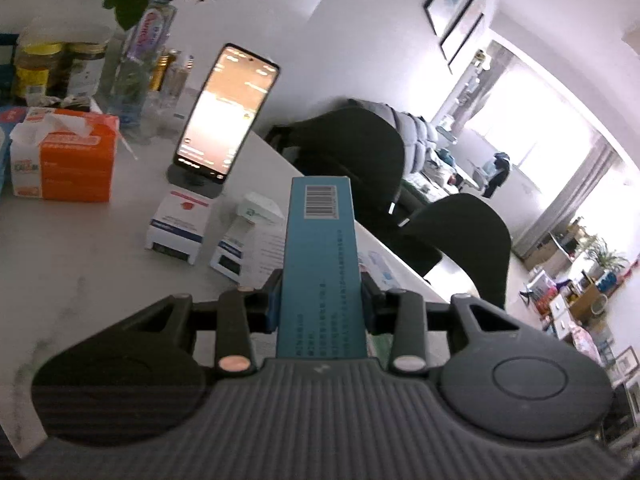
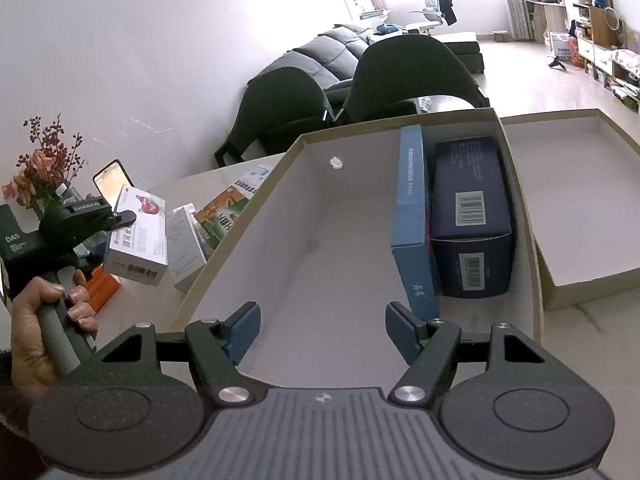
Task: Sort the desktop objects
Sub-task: 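Lift the light blue box off the table with the left tool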
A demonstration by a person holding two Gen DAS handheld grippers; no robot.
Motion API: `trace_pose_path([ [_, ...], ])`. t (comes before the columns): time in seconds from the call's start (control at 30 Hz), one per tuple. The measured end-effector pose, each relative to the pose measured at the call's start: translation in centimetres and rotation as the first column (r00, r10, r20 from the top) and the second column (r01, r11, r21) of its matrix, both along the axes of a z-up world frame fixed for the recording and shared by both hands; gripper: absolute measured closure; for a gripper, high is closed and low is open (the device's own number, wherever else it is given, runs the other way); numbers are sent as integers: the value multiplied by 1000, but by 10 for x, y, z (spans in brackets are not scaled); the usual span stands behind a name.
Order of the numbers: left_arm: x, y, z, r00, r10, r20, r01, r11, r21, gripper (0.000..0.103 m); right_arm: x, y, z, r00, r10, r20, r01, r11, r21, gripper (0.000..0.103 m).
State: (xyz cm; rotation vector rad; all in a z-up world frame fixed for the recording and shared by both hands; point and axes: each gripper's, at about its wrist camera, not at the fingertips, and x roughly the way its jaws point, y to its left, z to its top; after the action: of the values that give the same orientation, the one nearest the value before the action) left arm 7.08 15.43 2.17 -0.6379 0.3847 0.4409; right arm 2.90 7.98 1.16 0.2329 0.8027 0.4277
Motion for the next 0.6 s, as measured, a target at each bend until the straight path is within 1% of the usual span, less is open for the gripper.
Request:
trace_pose_path([
  [0.33,2,-17,8,997,-72,14,72,997,7,68,-2,-2,0,1000,-4,-1,4,1000,4,31],
  [0.6,5,-31,24,990,-132,56,131,991,21,68,-2,-5,-1,1000,-8,-3,8,1000,8,31],
])
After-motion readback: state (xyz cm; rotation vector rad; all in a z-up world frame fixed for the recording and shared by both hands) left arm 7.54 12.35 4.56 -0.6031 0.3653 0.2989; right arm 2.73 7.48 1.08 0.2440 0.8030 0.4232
